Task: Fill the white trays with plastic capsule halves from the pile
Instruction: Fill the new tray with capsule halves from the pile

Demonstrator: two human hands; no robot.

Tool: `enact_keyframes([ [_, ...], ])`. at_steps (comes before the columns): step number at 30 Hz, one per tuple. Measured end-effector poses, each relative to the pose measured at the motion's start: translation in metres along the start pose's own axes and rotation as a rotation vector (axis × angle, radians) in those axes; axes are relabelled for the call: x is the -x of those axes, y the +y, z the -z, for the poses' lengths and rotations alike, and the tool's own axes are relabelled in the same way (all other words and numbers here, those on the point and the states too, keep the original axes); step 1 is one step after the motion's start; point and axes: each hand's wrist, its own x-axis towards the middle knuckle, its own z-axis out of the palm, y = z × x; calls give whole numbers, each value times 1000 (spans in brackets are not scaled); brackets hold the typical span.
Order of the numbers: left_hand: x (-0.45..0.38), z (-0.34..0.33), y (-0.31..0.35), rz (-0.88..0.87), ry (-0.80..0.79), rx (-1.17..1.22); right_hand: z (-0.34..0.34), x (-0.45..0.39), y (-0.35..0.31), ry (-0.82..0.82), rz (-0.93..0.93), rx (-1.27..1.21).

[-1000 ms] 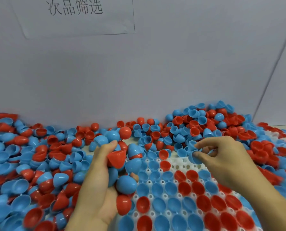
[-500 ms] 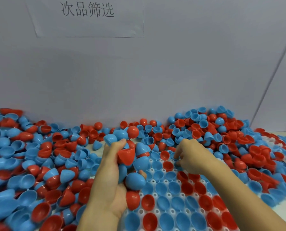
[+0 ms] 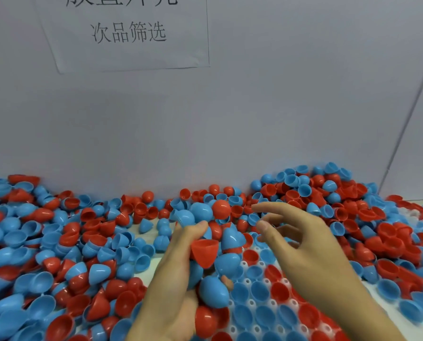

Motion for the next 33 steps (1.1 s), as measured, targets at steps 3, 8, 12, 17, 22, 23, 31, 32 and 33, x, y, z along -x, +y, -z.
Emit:
enact_keyframes([
  [3,-7,6,-9,-26,-54,-106,-11,4,-3,29,23,-108],
  [8,-7,1,-15,12,-24,-53,-3,3,1,54,-13,-62],
  [12,10,-9,-12,-21,-69,-5,6,5,-1,3,-43,-101],
  [17,11,-9,-16,-87,-130,-11,5,7,-6,-44,-22,-61],
  [22,5,6,-34,-245,-183,-207,1,8,-23,70,115,-141],
  [23,6,8,-37,-313,-208,-291,-2,9,-27,49,123,-153],
  [31,6,7,-39,-464,-295,-395,-11,7,-26,162,79,-136],
  [32,5,7,-39,-467,-299,-391,-10,7,-25,171,65,-160],
  [33,4,8,-39,-469,-295,-390,-10,7,-25,173,54,-176],
])
